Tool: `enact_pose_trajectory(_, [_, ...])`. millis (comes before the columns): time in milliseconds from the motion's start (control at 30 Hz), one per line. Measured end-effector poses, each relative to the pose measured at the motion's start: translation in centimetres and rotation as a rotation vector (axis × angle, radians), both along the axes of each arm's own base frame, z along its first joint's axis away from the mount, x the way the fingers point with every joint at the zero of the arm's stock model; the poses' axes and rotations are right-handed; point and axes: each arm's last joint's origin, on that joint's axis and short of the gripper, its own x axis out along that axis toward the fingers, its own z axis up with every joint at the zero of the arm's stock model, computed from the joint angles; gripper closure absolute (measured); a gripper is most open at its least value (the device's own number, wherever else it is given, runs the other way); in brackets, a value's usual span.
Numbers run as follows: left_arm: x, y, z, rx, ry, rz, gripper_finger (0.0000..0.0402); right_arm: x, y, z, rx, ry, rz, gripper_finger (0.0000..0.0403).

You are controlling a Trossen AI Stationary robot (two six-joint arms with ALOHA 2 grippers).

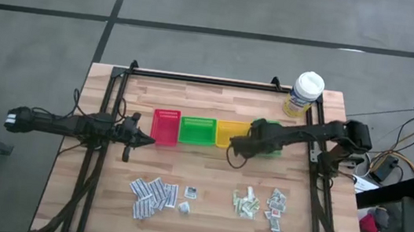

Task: Pick & Place First Aid Supplies
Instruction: Put the blue alcohol pad into the right green bin

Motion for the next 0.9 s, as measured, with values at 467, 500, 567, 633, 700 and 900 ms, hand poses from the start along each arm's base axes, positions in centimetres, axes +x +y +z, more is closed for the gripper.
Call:
enact_pose_trajectory(467, [0.0, 0.0, 0.0, -0.001, 0.000, 0.000, 0.0401, 0.3, -2.3, -1.9, 0.029, -0.034, 0.011, 0.0394])
enact_pose_trajectory(500, [0.0, 0.0, 0.0, -0.001, 0.000, 0.001, 0.0401, 0.2, -2.5, -2.2, 0.037, -0.035, 0.007, 0.0394])
enact_pose_trajectory(567, [0.0, 0.0, 0.0, -0.001, 0.000, 0.000, 0.0401, -0.1, -2.8, -2.9, 0.065, -0.020, 0.007, 0.0394])
enact_pose_trajectory(633, [0.0, 0.0, 0.0, -0.001, 0.000, 0.000, 0.0401, -0.4, -3.2, -3.8, 0.081, -0.011, 0.001, 0.0394])
enact_pose_trajectory(700, [0.0, 0.0, 0.0, -0.001, 0.000, 0.000, 0.0401, -0.8, -3.6, -4.6, 0.086, -0.002, -0.009, 0.0394])
enact_pose_trajectory(900, [0.0, 0.0, 0.0, -0.001, 0.000, 0.000, 0.0401, -1.2, -4.1, -6.1, 0.129, -0.024, -0.009, 0.0394])
